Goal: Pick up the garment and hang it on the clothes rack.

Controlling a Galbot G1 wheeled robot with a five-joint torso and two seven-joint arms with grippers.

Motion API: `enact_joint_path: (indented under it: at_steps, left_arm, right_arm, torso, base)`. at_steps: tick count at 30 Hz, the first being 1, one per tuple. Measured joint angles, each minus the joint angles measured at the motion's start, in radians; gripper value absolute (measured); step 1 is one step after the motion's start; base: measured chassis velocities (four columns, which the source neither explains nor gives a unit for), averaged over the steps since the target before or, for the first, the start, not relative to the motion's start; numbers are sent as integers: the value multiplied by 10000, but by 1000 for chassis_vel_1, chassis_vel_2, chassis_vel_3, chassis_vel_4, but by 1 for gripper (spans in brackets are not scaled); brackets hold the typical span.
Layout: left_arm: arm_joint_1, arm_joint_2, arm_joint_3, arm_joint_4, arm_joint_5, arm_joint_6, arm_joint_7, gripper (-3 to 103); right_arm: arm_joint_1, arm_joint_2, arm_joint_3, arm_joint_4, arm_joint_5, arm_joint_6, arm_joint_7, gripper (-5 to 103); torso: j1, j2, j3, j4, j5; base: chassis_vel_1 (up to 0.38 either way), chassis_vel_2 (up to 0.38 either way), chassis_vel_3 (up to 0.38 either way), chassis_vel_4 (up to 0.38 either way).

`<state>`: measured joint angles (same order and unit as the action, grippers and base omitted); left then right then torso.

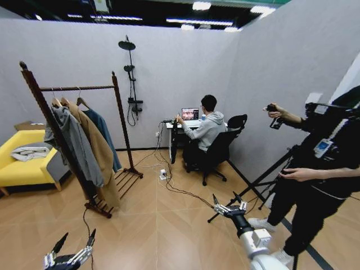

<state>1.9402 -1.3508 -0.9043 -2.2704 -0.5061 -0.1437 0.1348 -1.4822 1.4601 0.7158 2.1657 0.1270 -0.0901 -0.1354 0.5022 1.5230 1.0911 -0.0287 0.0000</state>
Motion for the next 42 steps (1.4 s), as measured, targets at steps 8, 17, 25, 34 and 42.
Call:
enact_joint_path:
  at_steps: [8,17,25,34,42]
  left_arm:
    - [0,0,0,0,0,0,-1,100]
    - [0,0,0,0,0,0,2,100]
    - [0,0,0,0,0,0,0,100]
    - [0,0,0,0,0,0,2,100]
    - [0,0,0,0,0,0,-2,100]
  right_arm:
    - [-162,-5,-18,-5,18,117,-3,100]
    - [-219,-77,41,-8,102,177,-34,100]
    - [-261,-59,21,-22,156,204,-40,100]
    - [-228,-49,20,-32,164,196,-41,100]
    - [-203,-44,25,-52,174,174,-7,100]
  torso:
    - [5,-3,2,-1,0]
    - [5,-3,2,1,2]
    - [1,-1,-1,-1,-2]
    - [2,-1,1,0,-3]
    - [1,-1,0,1,2]
  base:
    - [-240,240,236,-250]
    - [-249,250,244,-250]
    - [-230,238,241,-232]
    - [-235,240,231,-233]
    - [-228,234,219,-223]
